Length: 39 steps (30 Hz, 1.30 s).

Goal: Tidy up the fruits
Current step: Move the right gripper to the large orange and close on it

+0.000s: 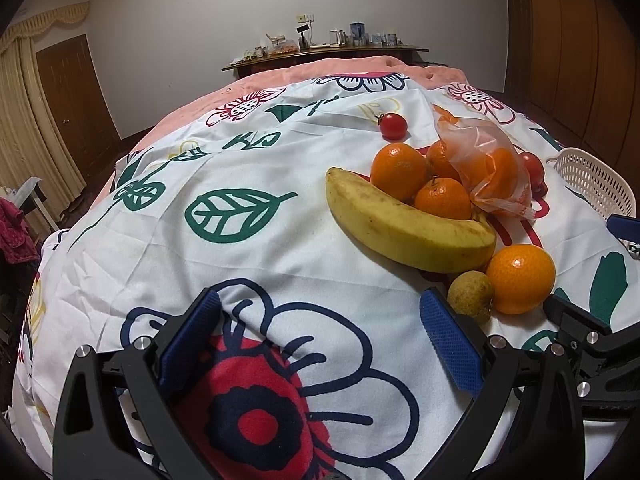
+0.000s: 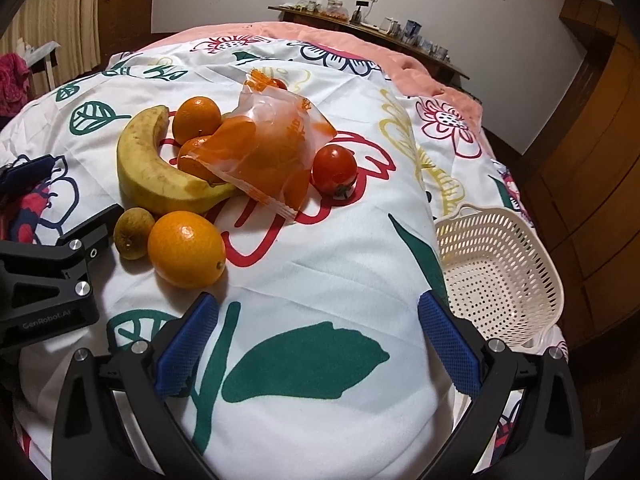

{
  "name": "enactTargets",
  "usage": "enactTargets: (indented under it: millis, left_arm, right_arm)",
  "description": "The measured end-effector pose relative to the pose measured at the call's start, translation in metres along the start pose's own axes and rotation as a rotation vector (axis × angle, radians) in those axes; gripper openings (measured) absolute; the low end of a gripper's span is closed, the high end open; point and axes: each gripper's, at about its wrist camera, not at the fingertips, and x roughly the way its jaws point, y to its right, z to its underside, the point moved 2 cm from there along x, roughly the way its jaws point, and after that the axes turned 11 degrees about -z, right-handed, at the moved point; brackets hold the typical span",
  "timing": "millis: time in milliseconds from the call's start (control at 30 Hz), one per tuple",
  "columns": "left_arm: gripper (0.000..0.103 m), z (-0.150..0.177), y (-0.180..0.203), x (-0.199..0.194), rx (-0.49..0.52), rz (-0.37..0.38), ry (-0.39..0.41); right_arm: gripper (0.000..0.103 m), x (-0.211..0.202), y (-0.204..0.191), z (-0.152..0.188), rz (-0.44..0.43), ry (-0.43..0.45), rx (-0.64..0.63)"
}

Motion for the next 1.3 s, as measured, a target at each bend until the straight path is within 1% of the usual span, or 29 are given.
enactTargets:
  millis: [267, 400, 533, 733, 833, 900, 933, 1000, 1100, 1133, 1200, 1300]
  left_arm:
    - [0.101, 0.0, 0.001, 0.0, 0.002, -0.002, 0.0]
    - [0.101, 0.0, 0.001, 0.0, 0.001, -0.002, 0.001]
    - [0.101, 0.0, -0.001, -0.002, -0.014, 0.013, 0.006]
    - [0.101, -0.002, -0.015, -0.015, -0.073, 0.08, 0.028]
    - [0.101, -0.004, -0.022, -0.026, -0.077, 0.062, 0.061]
    - [0.101, -0.006, -0.026, -0.031, -0.068, 0.033, 0.08]
    - [0.101, -0.007, -0.029, -0.032, -0.066, 0.013, 0.085]
    - [0.101, -0.008, -0.038, -0.033, -0.077, -0.008, 0.08]
    - [0.101, -0.008, -0.051, -0.033, -0.107, -0.016, 0.074]
    - [0.101, -0.009, -0.054, -0.033, -0.113, -0.022, 0.073]
    - [0.101, -0.01, -0.06, -0.034, -0.121, -0.024, 0.079]
    - [0.101, -0.01, -0.066, -0.036, -0.125, -0.036, 0.09]
  right_arm:
    - [0.098, -0.002, 0.004, 0.002, -0.052, 0.013, 0.008]
    - [0.098, -0.005, 0.005, 0.004, -0.069, 0.045, 0.024]
    - [0.098, -0.013, 0.012, 0.006, -0.124, 0.102, 0.067]
    - [0.098, -0.028, 0.015, 0.006, -0.203, 0.156, 0.087]
    - [0.098, -0.032, 0.01, 0.002, -0.246, 0.162, 0.081]
    - [0.095, -0.032, 0.004, -0.001, -0.255, 0.156, 0.061]
    - [0.092, -0.032, -0.001, -0.004, -0.267, 0.15, 0.046]
    - [0.089, -0.03, -0.01, -0.009, -0.283, 0.135, 0.02]
    - [0.072, -0.022, -0.02, -0.015, -0.318, 0.096, -0.002]
    - [0.069, -0.019, -0.021, -0.016, -0.329, 0.084, -0.001]
    - [0.059, -0.011, -0.022, -0.018, -0.353, 0.054, 0.012]
    - [0.056, -0.001, -0.023, -0.02, -0.388, 0.022, 0.04]
